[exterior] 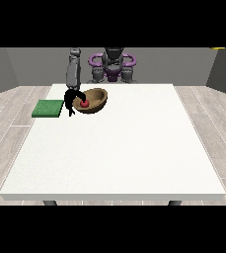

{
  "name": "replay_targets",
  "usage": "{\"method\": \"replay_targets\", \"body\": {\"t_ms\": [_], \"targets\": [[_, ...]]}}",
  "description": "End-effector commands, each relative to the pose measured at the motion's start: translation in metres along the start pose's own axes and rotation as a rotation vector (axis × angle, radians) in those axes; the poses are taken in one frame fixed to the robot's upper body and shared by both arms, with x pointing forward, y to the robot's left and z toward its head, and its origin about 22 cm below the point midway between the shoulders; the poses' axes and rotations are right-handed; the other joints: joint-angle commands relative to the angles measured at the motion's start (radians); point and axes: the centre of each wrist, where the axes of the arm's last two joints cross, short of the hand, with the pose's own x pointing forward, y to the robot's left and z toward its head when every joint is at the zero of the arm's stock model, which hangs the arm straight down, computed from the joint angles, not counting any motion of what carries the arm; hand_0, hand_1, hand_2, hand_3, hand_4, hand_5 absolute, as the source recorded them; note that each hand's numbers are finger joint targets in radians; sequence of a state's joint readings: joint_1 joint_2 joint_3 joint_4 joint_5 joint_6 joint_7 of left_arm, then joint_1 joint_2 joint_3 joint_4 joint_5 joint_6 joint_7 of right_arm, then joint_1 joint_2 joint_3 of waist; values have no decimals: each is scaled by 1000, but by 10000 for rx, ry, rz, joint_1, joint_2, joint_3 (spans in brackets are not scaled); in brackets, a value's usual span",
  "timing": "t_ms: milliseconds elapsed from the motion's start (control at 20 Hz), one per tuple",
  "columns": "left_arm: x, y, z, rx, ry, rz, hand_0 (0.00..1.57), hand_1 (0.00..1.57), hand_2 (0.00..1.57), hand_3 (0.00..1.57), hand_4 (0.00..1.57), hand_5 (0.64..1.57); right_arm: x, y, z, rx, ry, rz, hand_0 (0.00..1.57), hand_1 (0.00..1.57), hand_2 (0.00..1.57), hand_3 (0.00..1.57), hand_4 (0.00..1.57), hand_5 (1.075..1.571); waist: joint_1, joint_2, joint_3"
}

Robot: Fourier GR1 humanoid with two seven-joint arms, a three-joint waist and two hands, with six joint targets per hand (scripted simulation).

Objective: Pick the cup and pour the ball into the bowl, then pick the bowl and place it on the pad

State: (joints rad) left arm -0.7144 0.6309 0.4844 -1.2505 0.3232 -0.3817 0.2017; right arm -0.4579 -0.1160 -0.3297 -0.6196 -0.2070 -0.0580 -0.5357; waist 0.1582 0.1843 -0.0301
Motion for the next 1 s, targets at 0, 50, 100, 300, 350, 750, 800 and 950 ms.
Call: {"method": "replay_targets", "body": {"t_ms": [0,50,100,300,350,750,800,950], "targets": [[13,-4,-4,-262,-341,100,0,0,0,0,1024,1537,-27,-34,26,-1435,2461,1530,1571,1571,1571,1545,913,1470,418,712,304],[18,6,-2,84,-439,-13,0,0,0,0,1028,1529,-30,-38,32,-1240,2216,1890,1571,1571,1571,1571,944,1471,164,762,294],[-1,6,5,-185,-73,286,0,0,0,0,1056,1528,-27,-56,34,-1697,2299,2362,1571,1571,1571,1571,912,1478,380,559,276],[4,7,2,-145,-253,195,0,0,0,0,1129,1517,-16,-54,24,-1874,2137,3013,1571,1571,1571,1424,948,1530,431,638,270],[-1,12,4,-57,-246,345,0,0,0,0,1143,1520,-7,-68,20,-1712,2113,3279,1571,1571,1571,1365,960,1536,206,567,259],[-31,46,25,722,1246,226,0,0,0,0,1197,1534,79,-75,-41,-1690,3151,4678,1571,1571,1571,1042,1026,1556,-642,-978,264],[-52,48,39,988,1368,238,0,0,0,0,1199,1539,94,-80,-47,-1555,3117,4743,1571,1571,1571,1025,1044,1558,-790,-1103,268],[-51,65,47,1274,1638,82,0,0,0,0,1204,1537,129,-78,-64,-1162,3082,5262,1571,1571,1571,865,1061,1556,-1182,-1226,283]]}}
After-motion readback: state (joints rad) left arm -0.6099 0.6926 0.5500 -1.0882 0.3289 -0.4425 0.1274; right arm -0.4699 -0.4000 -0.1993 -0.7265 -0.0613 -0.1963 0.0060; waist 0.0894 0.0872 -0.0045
